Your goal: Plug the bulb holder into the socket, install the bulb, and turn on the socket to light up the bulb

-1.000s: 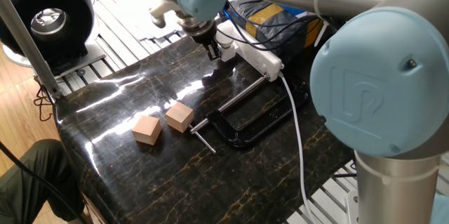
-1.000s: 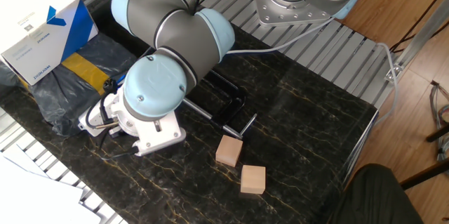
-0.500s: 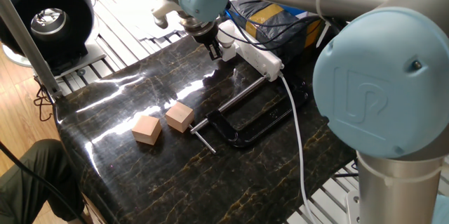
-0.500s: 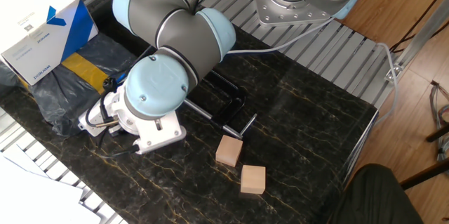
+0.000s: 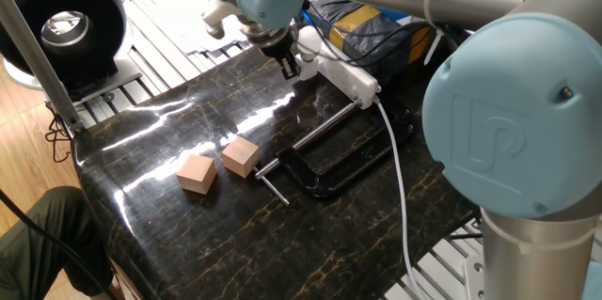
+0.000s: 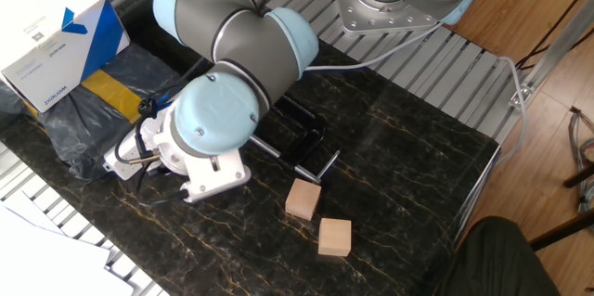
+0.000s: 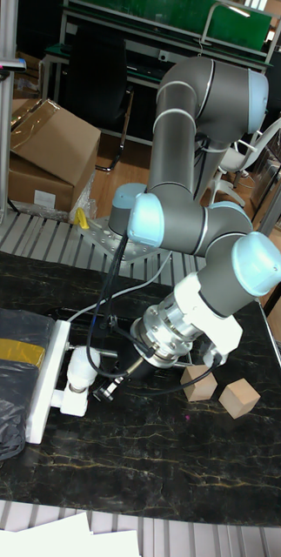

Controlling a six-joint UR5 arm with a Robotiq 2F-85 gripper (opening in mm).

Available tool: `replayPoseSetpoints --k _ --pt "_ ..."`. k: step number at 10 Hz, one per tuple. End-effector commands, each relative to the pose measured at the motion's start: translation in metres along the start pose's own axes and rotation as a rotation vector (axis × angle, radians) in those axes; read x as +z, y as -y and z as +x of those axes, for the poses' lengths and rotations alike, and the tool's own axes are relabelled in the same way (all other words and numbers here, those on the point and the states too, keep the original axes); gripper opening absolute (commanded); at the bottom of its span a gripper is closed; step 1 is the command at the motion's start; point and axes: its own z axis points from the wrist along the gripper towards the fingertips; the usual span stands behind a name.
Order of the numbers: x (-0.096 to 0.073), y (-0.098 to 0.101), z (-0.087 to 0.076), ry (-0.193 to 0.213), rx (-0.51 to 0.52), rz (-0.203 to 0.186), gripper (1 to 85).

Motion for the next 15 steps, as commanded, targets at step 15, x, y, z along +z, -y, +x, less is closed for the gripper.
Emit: replayPoseSetpoints --k 15 --pt "-0.086 -0.013 -0.021 0.261 -0.062 -0.1 1.0"
